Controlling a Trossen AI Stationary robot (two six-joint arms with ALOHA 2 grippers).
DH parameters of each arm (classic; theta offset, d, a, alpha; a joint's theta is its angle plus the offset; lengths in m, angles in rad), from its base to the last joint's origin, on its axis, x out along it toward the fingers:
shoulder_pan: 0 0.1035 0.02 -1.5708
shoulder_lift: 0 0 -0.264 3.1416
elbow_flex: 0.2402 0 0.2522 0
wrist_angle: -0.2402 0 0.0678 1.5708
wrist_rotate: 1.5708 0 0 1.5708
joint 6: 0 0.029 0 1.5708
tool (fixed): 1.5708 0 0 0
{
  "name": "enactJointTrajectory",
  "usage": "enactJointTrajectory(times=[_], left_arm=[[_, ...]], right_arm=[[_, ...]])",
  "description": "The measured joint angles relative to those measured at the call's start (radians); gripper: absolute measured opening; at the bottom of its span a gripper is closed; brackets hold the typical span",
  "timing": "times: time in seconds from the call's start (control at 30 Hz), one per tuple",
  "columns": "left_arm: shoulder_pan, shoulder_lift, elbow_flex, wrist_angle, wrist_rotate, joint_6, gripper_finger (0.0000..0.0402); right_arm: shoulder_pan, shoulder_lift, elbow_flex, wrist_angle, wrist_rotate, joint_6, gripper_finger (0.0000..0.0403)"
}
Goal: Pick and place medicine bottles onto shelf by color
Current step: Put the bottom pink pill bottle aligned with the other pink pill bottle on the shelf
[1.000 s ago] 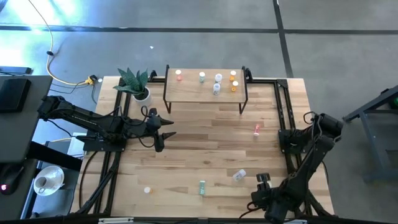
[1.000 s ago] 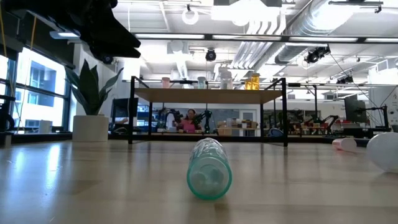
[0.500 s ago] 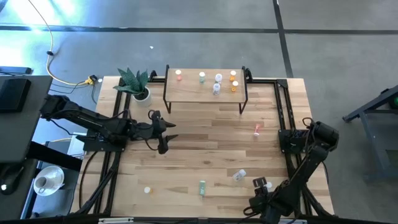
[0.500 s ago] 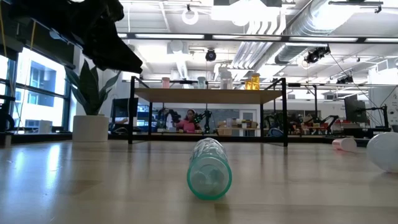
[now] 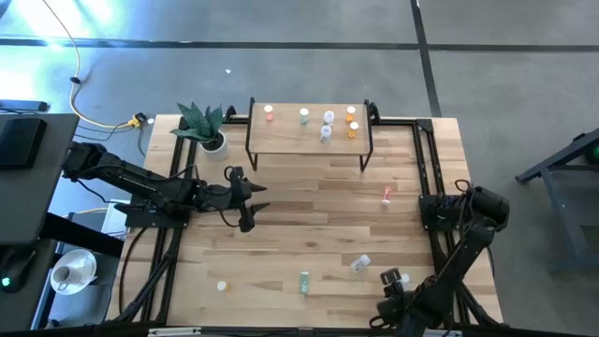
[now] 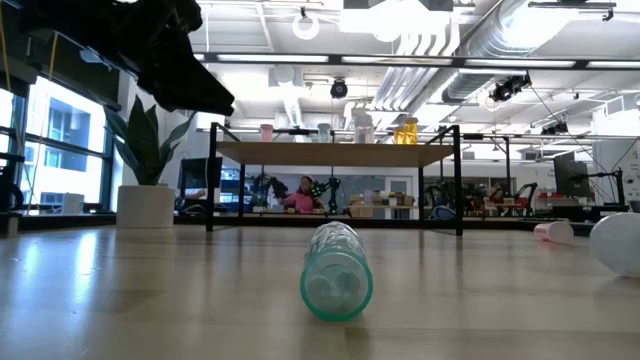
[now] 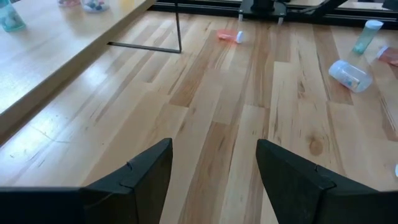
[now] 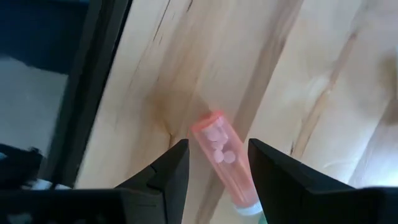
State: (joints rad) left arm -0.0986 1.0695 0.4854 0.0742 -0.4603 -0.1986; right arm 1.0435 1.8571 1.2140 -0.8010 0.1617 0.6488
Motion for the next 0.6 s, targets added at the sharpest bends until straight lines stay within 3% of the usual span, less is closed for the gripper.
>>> enactJointTrajectory(times=[0.2, 0.6], left_arm=[[0.000, 0.000, 0.000, 0.000, 0.000, 0.000, 0.0223], [0.000, -0.001, 0.000, 0.000, 0.000, 0.000, 0.0223]], right_arm=[[-0.003, 0.031, 0.000, 0.013, 0.045, -0.027, 0.0155], [-0.017, 0.069, -0.001, 0.043, 0.034, 0.037, 0.0155]])
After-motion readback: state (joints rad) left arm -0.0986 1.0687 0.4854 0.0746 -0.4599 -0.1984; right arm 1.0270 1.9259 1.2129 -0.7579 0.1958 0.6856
